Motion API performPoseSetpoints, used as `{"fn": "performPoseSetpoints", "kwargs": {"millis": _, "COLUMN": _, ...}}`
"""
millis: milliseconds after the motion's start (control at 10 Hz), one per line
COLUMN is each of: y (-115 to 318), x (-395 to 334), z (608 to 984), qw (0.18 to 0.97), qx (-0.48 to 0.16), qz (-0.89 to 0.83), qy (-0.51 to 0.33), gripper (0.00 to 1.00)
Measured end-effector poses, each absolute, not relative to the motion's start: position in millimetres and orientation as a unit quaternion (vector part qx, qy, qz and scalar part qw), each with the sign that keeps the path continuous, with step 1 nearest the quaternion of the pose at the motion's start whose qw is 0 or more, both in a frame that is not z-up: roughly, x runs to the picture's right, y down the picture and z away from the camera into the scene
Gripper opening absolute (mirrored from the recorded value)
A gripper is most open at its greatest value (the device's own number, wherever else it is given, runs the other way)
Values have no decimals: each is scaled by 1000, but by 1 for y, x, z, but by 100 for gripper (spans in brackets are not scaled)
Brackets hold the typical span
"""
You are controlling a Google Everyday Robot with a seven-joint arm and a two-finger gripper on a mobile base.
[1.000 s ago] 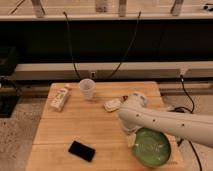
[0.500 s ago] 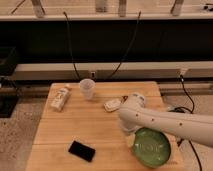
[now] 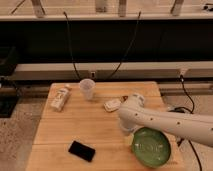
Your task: Push the eraser across the table
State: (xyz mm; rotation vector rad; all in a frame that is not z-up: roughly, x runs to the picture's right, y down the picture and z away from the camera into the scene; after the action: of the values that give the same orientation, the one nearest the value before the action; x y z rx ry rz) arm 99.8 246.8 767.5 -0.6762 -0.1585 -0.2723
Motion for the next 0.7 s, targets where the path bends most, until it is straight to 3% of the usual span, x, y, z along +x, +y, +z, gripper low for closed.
{"fn": "performPoseSetpoints", "kwargs": {"millis": 200, "y": 249, "x": 98, "z": 771, "qw": 929, "qx": -335, "qz": -135, "qy": -84, "gripper": 48}}
{"fn": "performPoseSetpoints", "kwargs": {"millis": 600, "y": 257, "x": 90, "z": 777, "qw": 921, "qx": -348, "qz": -150, "qy": -97, "gripper": 8}}
{"fn": "performPoseSetpoints", "kwargs": {"millis": 700, "y": 259, "x": 88, "z": 778, "qw": 918, "qx": -352, "qz": -155, "qy": -100, "gripper": 2}}
